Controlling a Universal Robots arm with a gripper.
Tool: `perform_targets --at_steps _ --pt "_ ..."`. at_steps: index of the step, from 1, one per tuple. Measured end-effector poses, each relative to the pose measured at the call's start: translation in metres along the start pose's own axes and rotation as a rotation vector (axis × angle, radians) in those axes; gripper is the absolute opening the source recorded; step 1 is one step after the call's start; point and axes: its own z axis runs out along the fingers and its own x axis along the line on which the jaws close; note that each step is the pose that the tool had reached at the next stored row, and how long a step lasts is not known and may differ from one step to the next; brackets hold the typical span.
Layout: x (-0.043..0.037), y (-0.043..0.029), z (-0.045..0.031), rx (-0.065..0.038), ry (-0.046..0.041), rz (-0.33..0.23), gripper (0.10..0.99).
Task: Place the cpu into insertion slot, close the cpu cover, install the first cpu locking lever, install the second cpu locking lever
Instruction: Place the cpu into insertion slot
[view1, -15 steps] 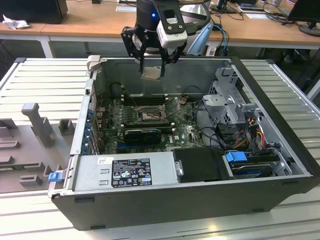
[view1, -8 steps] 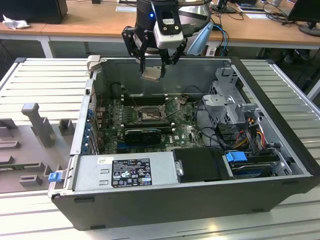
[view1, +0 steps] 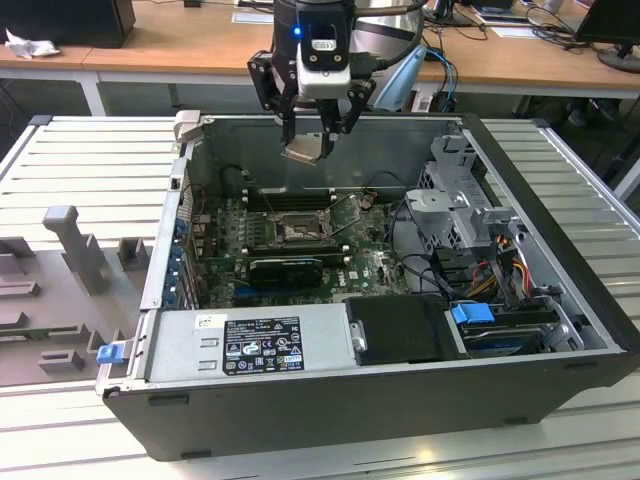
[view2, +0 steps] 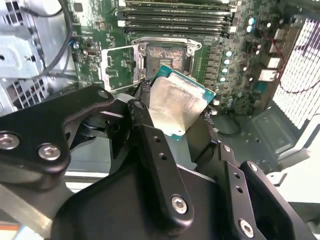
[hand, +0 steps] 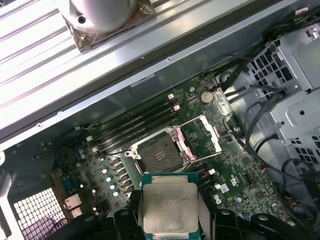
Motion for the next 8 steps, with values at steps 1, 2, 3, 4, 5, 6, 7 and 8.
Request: perform_targets --at_steps 1,2,3,4,5,6,7,8 --pt "0.0000 0.0000 0.0002 0.000 -0.0015 0.017 0.533" --pt "0.0000 -0.0001 0.0003 -0.001 -0.0028 0.032 0.533" --pt "0.0000 0.0000 0.0004 -0.001 -0.0041 0.046 0.533" --pt "0.0000 -0.0001 0.0006 -0.001 -0.0053 0.060 0.533" --pt "0.0000 -0.0001 0.0008 -0.001 -0.0065 0.072 0.533" --pt "0.0000 -0.0001 0.0009 -0.002 -0.0078 0.086 0.533" --pt "0.0000 -0.0001 0.0012 -0.002 -0.0102 0.114 0.533" --pt "-0.0001 -0.0002 0.0014 -0.003 -0.0126 0.141 0.533"
